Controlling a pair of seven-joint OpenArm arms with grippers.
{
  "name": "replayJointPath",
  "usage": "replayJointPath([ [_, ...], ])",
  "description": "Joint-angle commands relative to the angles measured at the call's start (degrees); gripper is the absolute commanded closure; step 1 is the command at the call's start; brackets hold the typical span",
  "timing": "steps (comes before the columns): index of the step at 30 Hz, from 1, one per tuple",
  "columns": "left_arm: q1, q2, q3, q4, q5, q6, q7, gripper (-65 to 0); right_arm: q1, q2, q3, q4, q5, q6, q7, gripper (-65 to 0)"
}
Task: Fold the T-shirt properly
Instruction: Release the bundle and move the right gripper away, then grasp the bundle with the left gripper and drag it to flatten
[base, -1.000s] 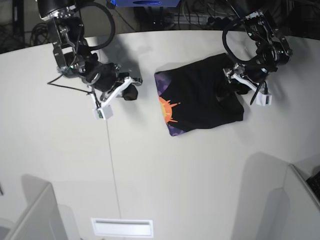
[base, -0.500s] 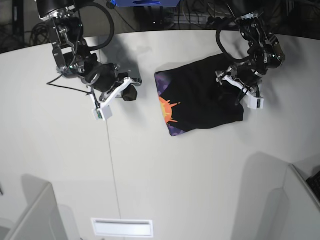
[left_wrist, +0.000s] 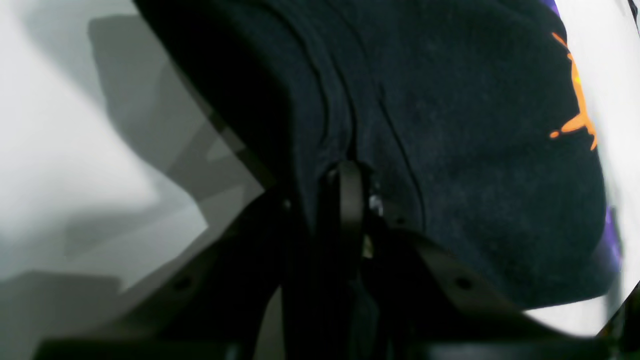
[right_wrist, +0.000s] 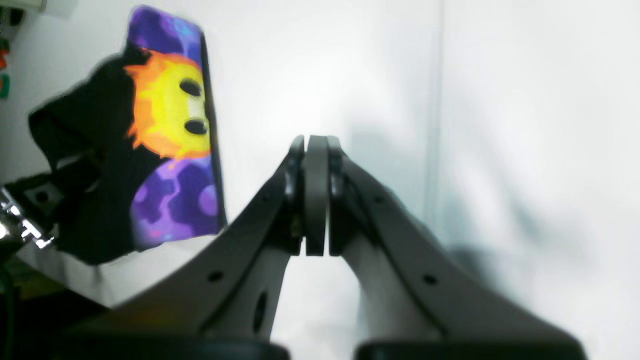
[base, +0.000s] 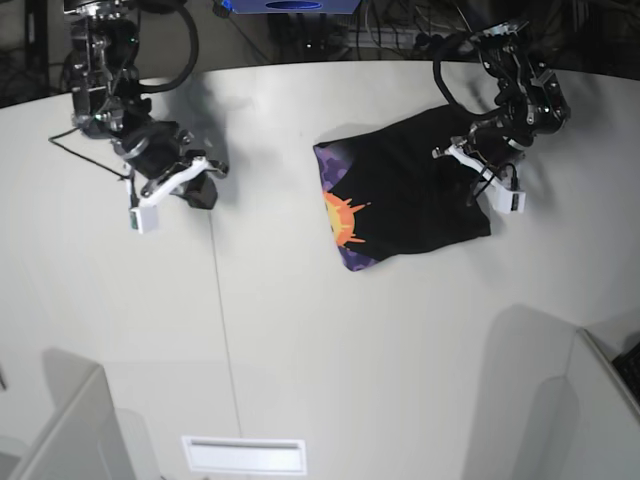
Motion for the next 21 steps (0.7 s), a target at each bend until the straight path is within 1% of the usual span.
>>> replayJointPath([
  [1, 0.3, -1.2, 2.3, 0.5, 4.4, 0.3, 2.1, 0.0, -0.6, 0.4, 2.4, 1.1, 0.3, 1.7, 1.0, 0.0],
  [4, 0.3, -3.8, 8.1, 0.7, 7.8, 0.3, 2.1, 0.0, -2.7, 0.4, 8.0, 1.1, 0.3, 4.9, 1.0, 0.0],
  [6, 0.2, -5.5, 11.7, 0.7, 9.0, 0.3, 2.1, 0.0, -4.0, 0.4, 11.0, 1.0, 0.3, 5.6, 1.0, 0.0],
  [9, -0.5, -8.0, 17.5, 0.7, 10.3, 0.3, 2.0, 0.0, -5.8, 0.4, 14.9, 1.0, 0.3, 5.8, 1.0, 0.0],
  [14, -3.7, -13.2, 30.8, 1.6, 12.9, 0.3, 1.9, 0.0, -8.2, 0.3, 19.3, 0.9, 0.3, 5.8, 1.0, 0.0],
  [17, -6.1, -15.4, 38.0, 2.8, 15.4, 0.3, 1.9, 0.0, -9.8, 0.2, 21.3, 0.9, 0.3, 5.8, 1.2, 0.0],
  [21, -9.6, -17.6, 45.2, 3.3, 19.0, 0.2, 1.9, 0.0, -11.2, -2.8, 26.0, 0.9, 0.3, 5.9, 1.0, 0.0],
])
